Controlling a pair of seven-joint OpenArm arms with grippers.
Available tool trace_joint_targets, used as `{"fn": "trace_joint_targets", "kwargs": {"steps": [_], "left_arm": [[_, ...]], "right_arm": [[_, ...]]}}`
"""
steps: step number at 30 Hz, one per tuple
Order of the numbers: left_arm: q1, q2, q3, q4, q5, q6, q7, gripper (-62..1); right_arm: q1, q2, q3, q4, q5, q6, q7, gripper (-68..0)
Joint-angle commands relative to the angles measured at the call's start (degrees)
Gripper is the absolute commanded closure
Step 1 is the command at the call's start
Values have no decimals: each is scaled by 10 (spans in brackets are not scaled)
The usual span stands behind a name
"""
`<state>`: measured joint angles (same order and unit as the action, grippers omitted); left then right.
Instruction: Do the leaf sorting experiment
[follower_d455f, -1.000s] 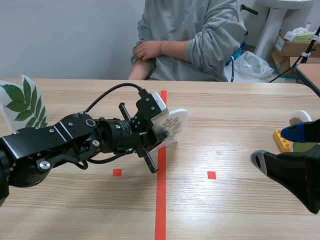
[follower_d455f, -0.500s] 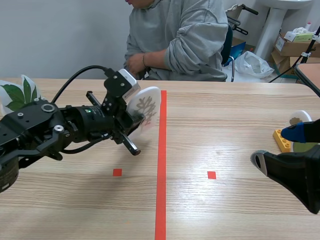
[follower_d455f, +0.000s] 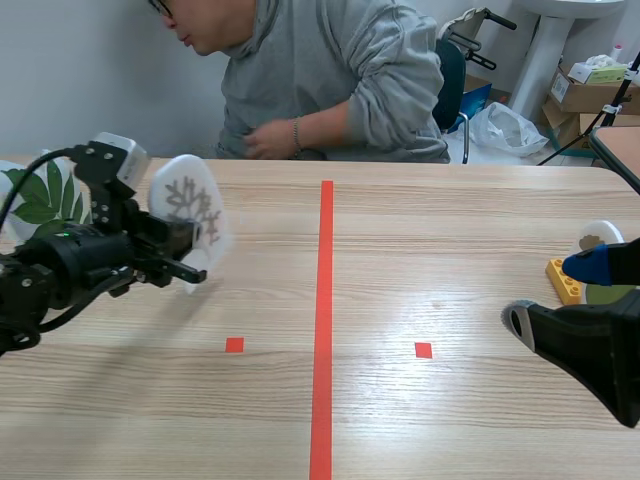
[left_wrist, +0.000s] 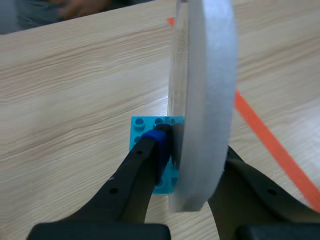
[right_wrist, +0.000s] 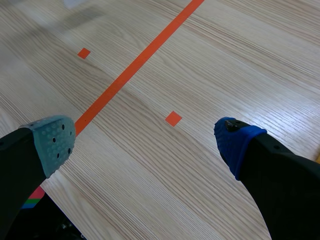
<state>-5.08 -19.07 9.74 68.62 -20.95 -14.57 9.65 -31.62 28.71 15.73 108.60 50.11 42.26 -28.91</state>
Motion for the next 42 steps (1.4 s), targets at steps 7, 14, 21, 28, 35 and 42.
{"fn": "trace_joint_targets", "kwargs": {"steps": [7, 14, 21, 28, 35, 42], "left_arm": [[21, 3, -68, 5, -6, 21, 5, -40], [27, 1, -96, -44, 8, 51, -5, -40], [25, 1, -102, -89, 17, 81, -29, -40], [20, 2, -102, -110, 23, 120, -36, -40], [20, 2, -102, -110, 26, 126, -38, -40], [20, 2, -102, -110, 28, 125, -39, -77]], "right_arm": [[4, 2, 4, 6, 4, 5, 12, -569], [4, 2, 4, 6, 4, 5, 15, -569], [4, 2, 4, 6, 4, 5, 15, -569], [4, 2, 4, 6, 4, 5, 19, -569], [4, 2, 4, 6, 4, 5, 19, -569], [4, 2, 4, 6, 4, 5, 19, -569]]}}
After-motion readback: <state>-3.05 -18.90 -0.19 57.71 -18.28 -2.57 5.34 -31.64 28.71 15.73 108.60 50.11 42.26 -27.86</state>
